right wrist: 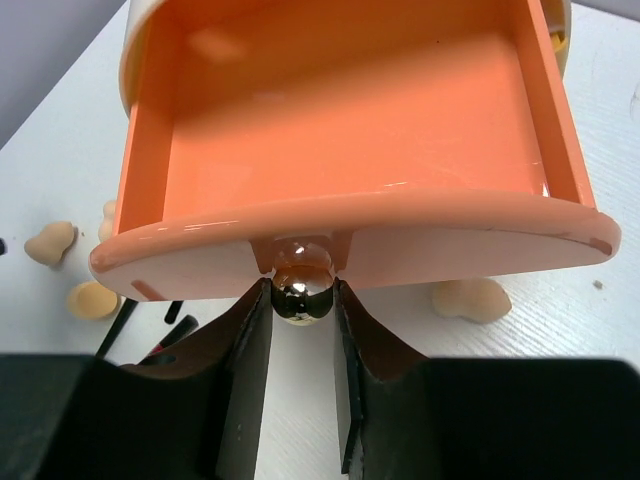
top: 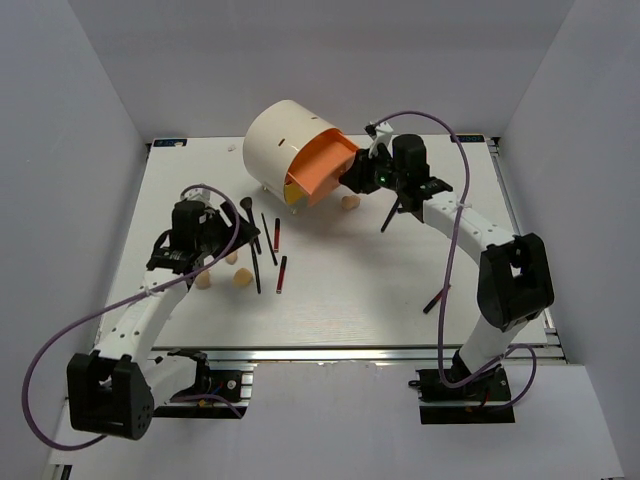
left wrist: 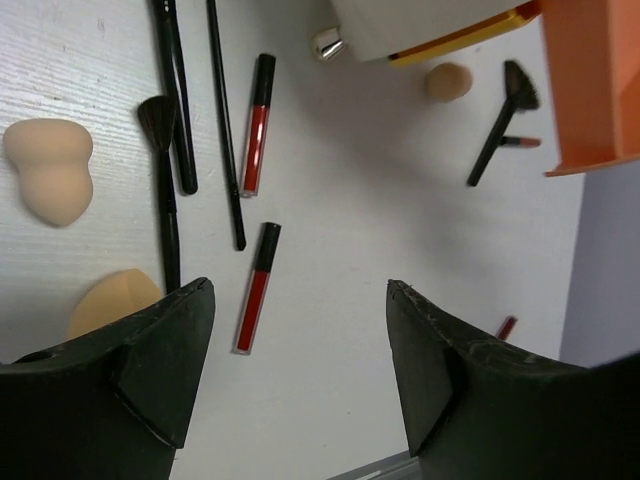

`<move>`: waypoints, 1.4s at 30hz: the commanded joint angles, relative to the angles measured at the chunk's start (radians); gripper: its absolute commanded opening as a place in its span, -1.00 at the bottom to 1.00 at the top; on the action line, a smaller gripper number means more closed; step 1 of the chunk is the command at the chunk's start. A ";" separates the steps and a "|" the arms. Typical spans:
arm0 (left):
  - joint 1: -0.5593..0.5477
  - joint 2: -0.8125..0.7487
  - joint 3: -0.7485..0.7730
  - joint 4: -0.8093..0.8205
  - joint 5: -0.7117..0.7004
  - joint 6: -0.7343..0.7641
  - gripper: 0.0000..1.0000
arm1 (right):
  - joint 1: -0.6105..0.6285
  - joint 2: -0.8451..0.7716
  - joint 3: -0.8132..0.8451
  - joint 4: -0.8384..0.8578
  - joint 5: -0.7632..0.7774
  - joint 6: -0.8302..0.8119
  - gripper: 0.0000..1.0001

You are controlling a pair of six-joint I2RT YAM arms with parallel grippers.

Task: Organize the makeup

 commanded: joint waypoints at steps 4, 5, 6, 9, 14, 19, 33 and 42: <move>-0.034 0.111 0.030 0.033 -0.082 0.098 0.51 | -0.008 -0.069 -0.036 0.052 -0.006 -0.020 -0.82; -0.034 0.132 0.036 0.011 -0.107 0.115 0.50 | -0.008 -0.072 -0.038 0.052 -0.006 -0.023 -0.81; -0.034 0.142 0.042 -0.003 -0.130 0.124 0.48 | -0.008 -0.080 -0.044 0.054 -0.006 -0.025 -0.77; -0.034 0.171 0.064 -0.060 -0.223 0.146 0.41 | -0.006 -0.094 -0.052 0.054 -0.012 -0.037 -0.38; -0.034 0.170 0.090 -0.160 -0.387 0.137 0.37 | -0.019 -0.144 -0.087 0.029 -0.012 -0.072 0.15; -0.034 0.212 0.090 -0.162 -0.493 0.173 0.32 | -0.037 -0.233 -0.191 0.014 -0.015 -0.137 0.23; -0.035 0.494 0.141 -0.025 -0.512 0.265 0.19 | -0.078 -0.424 -0.411 -0.026 -0.015 -0.215 0.24; -0.035 0.577 0.168 0.024 -0.470 0.261 -0.03 | -0.081 -0.427 -0.438 -0.048 -0.018 -0.286 0.30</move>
